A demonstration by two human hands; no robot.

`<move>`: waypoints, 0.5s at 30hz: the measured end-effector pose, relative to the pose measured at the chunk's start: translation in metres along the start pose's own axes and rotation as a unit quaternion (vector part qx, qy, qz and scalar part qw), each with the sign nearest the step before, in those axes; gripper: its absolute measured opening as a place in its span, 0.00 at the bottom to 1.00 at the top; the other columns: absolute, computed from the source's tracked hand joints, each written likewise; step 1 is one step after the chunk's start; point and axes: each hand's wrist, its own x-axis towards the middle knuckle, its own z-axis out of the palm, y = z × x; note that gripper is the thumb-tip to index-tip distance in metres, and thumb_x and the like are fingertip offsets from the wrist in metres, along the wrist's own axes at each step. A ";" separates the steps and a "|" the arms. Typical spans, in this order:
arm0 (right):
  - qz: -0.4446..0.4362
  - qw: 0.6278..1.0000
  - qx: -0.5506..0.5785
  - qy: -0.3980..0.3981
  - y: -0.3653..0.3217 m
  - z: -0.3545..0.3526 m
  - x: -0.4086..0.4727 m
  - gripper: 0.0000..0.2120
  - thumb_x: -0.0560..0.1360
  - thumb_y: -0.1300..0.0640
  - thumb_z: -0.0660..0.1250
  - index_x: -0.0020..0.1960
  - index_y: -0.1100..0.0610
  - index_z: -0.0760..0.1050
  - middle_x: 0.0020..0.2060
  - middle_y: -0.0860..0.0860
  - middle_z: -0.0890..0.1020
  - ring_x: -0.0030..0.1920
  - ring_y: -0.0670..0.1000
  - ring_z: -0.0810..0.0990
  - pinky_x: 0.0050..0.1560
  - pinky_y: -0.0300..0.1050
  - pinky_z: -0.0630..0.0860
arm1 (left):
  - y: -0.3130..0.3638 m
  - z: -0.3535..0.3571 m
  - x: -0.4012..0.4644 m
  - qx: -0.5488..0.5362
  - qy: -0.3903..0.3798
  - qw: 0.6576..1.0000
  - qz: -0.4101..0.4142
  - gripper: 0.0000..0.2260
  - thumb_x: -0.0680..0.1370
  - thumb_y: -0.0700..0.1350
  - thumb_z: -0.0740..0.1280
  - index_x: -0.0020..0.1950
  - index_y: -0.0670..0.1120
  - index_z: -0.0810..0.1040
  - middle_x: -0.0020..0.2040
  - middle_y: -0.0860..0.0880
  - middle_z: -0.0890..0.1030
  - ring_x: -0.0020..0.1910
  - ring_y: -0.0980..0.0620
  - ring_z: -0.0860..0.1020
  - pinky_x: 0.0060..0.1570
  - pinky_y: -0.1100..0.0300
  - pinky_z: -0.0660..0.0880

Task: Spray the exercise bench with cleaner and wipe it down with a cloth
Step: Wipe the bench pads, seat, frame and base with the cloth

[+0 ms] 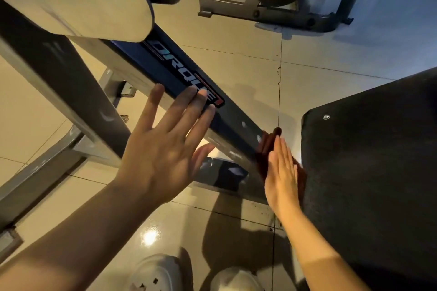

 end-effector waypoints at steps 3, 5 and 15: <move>-0.096 0.993 0.053 -0.032 -0.064 0.002 0.007 0.28 0.76 0.35 0.34 0.76 0.40 0.41 0.78 0.38 0.45 0.77 0.38 0.40 0.77 0.50 0.36 | 0.002 0.002 0.000 -0.001 0.029 1.000 -0.007 0.25 0.81 0.51 0.51 0.73 0.39 0.67 0.72 0.38 0.69 0.75 0.42 0.60 0.75 0.43 0.39; -0.165 0.985 0.019 -0.042 -0.097 0.006 0.014 0.30 0.77 0.37 0.34 0.78 0.43 0.42 0.79 0.40 0.46 0.77 0.39 0.39 0.77 0.49 0.35 | -0.001 0.001 0.001 -0.011 0.051 0.999 0.008 0.24 0.81 0.49 0.49 0.72 0.38 0.68 0.70 0.38 0.72 0.74 0.41 0.64 0.74 0.42 0.41; -0.150 0.978 -0.139 -0.036 0.029 -0.014 -0.016 0.35 0.76 0.30 0.41 0.76 0.47 0.40 0.77 0.45 0.45 0.77 0.43 0.42 0.78 0.53 0.51 | 0.000 -0.002 -0.001 -0.012 0.026 1.000 -0.010 0.27 0.78 0.51 0.50 0.71 0.37 0.68 0.70 0.36 0.70 0.73 0.40 0.63 0.74 0.45 0.40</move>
